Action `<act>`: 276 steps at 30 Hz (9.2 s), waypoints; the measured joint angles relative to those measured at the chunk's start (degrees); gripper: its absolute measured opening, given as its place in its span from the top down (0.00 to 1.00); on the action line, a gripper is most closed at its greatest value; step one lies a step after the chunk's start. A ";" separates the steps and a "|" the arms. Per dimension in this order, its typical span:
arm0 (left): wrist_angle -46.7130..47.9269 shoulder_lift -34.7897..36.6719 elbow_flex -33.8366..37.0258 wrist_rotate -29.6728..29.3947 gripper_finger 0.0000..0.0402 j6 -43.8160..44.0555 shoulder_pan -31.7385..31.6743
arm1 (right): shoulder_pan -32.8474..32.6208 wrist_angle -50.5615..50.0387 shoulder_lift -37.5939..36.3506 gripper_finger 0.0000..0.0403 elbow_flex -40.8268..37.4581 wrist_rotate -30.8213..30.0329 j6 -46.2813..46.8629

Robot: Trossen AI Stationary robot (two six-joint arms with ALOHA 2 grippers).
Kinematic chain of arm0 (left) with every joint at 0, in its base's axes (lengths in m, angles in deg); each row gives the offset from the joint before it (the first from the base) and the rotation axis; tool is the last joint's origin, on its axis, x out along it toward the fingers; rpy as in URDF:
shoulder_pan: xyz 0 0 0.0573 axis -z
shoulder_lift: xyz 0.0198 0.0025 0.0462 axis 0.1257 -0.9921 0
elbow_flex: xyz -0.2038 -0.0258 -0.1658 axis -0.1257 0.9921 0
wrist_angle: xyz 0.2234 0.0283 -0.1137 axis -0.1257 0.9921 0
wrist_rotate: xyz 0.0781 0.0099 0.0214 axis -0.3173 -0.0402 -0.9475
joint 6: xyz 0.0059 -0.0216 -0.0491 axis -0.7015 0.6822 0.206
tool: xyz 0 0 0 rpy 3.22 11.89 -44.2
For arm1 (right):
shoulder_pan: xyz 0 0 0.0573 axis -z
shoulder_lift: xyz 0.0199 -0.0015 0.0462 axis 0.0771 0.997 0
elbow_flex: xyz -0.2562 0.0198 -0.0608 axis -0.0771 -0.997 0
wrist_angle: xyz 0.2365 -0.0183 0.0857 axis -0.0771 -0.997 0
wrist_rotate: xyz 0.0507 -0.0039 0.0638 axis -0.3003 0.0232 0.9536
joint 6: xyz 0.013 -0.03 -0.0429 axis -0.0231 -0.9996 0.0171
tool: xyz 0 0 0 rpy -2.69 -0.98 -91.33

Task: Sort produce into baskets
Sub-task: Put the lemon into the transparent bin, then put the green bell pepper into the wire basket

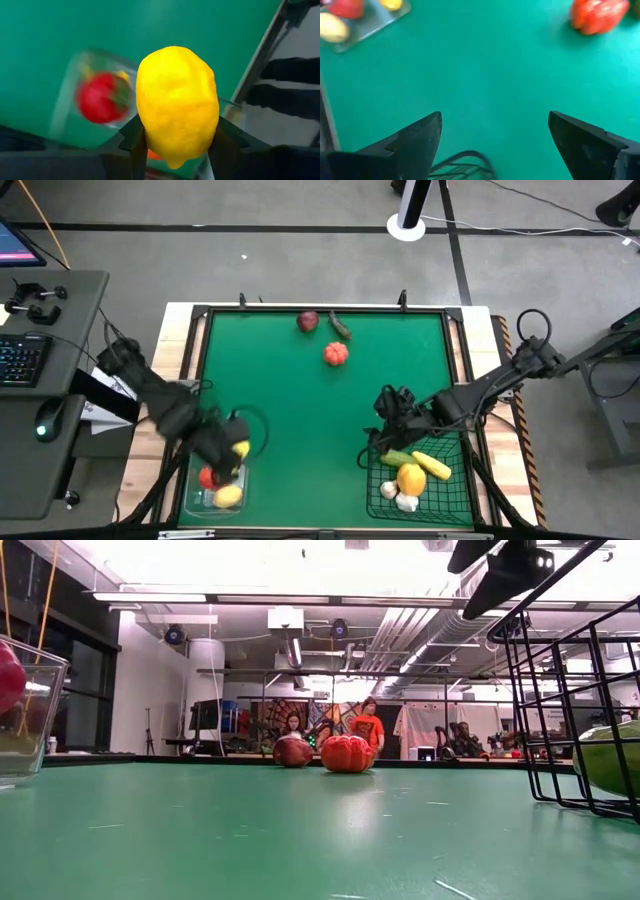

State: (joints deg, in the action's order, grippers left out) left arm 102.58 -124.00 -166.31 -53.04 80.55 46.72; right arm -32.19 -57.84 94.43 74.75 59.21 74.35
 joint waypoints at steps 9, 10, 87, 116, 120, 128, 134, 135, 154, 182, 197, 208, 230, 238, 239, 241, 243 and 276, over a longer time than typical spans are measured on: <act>-14.41 0.00 11.98 1.30 0.49 30.06 10.36 | -0.23 11.47 -0.07 0.12 -4.65 2.07 1.30; -14.20 0.00 12.48 1.86 0.48 32.82 10.62 | -0.10 11.66 -0.04 0.12 -4.68 2.13 1.28; -23.21 24.02 12.90 -8.56 0.35 -57.28 -59.49 | 54.93 -19.68 51.43 0.35 57.51 12.91 -14.19; -64.97 -23.03 1.23 0.19 0.86 -56.50 -63.49 | 24.30 -25.18 -9.60 0.97 7.91 -6.09 18.49; -64.73 -31.70 -7.06 3.84 0.97 -46.88 -63.66 | 21.31 -24.98 -12.29 0.93 5.30 -6.47 23.66; -50.58 -43.90 -22.35 -4.35 1.00 -44.78 -60.32 | 19.82 -24.28 -12.52 0.99 4.72 -6.41 24.30; -48.26 -48.65 -25.57 -7.74 1.00 -44.07 -58.86 | 19.82 -23.95 -12.52 0.98 4.72 -6.37 23.86; -48.49 -49.12 -25.58 -8.96 1.00 -42.64 -58.71 | 19.82 -23.95 -12.52 0.99 4.72 -6.35 23.86; -52.42 -53.61 -25.73 -33.02 1.00 -16.15 -56.39 | 19.82 -22.71 -12.52 1.00 4.72 -2.27 18.92; -55.62 -55.60 -25.75 -21.54 1.00 -19.59 -48.80 | 19.82 -22.31 -12.52 1.00 4.72 -2.25 11.42; -44.32 -39.14 -25.46 -21.43 1.00 -51.47 -51.66 | 22.35 -21.83 -16.74 1.00 4.72 -6.89 11.38; -28.30 -37.61 -25.41 2.76 0.96 -66.29 -65.76 | 23.34 -21.03 -15.66 1.00 4.72 -6.46 11.68; -25.79 -43.64 -25.46 10.82 0.23 -75.26 -64.00 | 27.16 -16.72 -13.72 1.00 4.72 -4.26 13.48; -30.94 -46.92 -25.46 -1.75 0.19 -74.77 -63.47 | 29.13 -16.11 -12.43 1.00 4.72 -3.46 13.92; -31.88 -47.34 -25.46 -1.77 0.19 -73.89 -63.74 | 29.33 -15.88 -12.37 1.00 4.72 -3.32 13.92; -31.95 -47.73 -25.46 -1.41 0.19 -73.50 -64.23 | 29.44 -15.64 -12.37 1.00 4.72 -2.76 13.96; -31.95 -48.48 -25.55 -0.35 0.19 -73.52 -64.40 | 29.42 -15.36 -12.37 1.00 4.72 -2.40 13.96; -21.19 -29.88 -25.33 -2.39 0.91 -65.23 -61.68 | 27.31 -19.61 -15.94 1.00 4.72 -1.38 -1.13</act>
State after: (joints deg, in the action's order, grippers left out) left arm 81.39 -153.89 -191.64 -55.43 15.32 -14.96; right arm -4.88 -77.46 78.48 79.46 57.83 73.22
